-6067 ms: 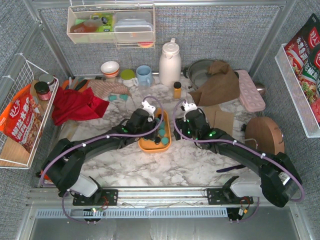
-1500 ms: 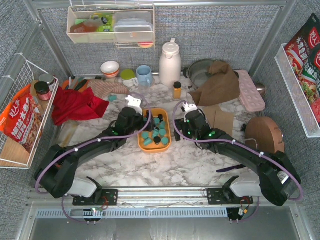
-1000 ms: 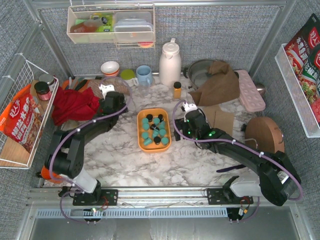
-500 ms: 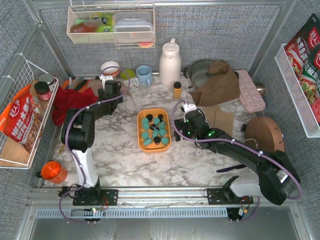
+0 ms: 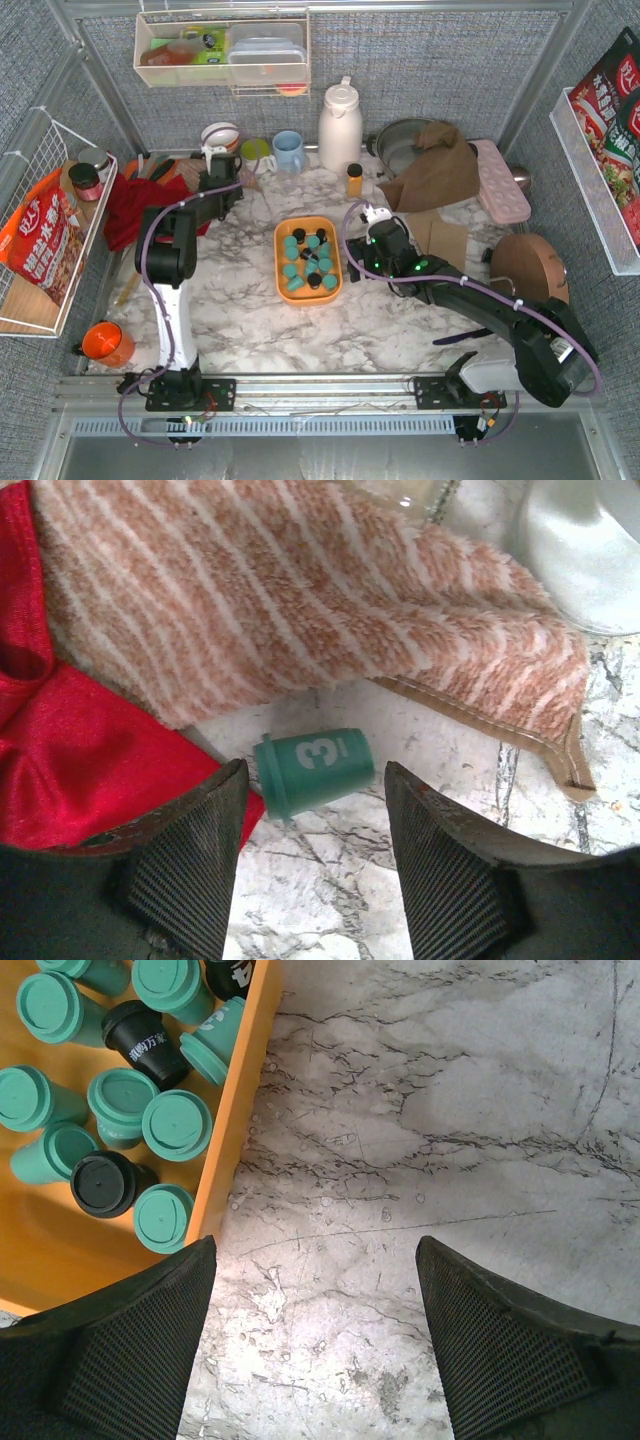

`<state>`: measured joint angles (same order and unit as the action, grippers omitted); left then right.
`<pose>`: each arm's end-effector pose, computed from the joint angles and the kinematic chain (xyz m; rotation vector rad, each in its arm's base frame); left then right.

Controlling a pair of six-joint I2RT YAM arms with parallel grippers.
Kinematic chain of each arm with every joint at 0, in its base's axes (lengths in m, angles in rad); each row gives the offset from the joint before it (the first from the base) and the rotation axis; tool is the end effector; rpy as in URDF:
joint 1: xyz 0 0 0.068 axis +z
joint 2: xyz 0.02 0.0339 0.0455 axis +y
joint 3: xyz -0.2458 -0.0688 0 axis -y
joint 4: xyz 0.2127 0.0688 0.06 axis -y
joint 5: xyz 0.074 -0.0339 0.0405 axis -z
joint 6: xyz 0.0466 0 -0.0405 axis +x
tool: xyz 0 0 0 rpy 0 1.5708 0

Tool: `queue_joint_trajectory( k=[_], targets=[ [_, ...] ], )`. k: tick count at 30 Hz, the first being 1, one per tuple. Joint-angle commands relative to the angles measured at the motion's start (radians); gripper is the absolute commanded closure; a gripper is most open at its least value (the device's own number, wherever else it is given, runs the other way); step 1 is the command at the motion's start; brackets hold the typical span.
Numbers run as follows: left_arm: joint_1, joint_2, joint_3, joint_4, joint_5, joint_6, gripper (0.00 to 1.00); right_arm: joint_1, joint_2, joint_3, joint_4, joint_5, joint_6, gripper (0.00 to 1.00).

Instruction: Mix the coffee capsules in the storage basket

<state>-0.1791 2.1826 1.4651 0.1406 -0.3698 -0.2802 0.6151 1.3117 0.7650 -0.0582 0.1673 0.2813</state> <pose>0.4550 -0.0653 0.1560 -0.3182 2.0825 0.1230 0.2238 0.1486 0.2236 -0.2680 2.1686 0.3311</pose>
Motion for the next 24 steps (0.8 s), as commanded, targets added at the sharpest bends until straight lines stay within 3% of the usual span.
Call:
queue_joint_trajectory(
  k=[1,12,18,24],
  targets=[
    [-0.001,0.025,0.03,-0.032,-0.004,-0.002,0.35,0.001,0.003,0.014,0.001,-0.007,0.001,0.14],
    [0.001,0.062,0.076,-0.079,-0.018,-0.006,0.38,0.002,0.006,0.016,-0.002,-0.012,0.003,0.14],
    [0.002,0.08,0.108,-0.101,-0.011,0.002,0.57,0.001,0.007,0.017,-0.003,-0.012,0.002,0.14],
    [0.002,0.041,0.08,-0.109,0.014,-0.026,0.6,0.002,0.009,0.017,-0.004,-0.015,0.004,0.14]
  ],
)
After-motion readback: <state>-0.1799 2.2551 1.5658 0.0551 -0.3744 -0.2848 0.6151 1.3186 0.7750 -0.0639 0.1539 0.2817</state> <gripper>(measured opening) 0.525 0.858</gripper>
